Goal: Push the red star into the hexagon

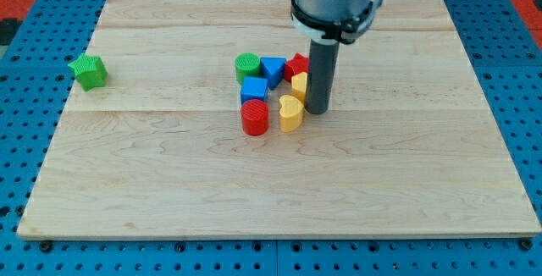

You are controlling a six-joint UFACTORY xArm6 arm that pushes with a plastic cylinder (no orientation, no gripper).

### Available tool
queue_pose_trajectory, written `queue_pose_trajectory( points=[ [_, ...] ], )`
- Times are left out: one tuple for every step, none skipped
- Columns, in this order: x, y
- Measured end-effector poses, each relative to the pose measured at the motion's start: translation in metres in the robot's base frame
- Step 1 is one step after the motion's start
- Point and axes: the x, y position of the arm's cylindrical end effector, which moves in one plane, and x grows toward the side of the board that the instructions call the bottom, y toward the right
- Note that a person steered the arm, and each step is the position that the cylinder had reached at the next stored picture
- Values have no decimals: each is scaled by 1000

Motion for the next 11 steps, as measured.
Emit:
queue_pose_trajectory(
  points=[
    [-1,-6],
    [-19,41],
    [-90,44],
    [-95,8],
    [-70,-19],
    [-66,-45],
    [-93,-27],
    [-111,-64],
    [-79,-74],
    [-90,-87],
    [-130,-157]
  ],
)
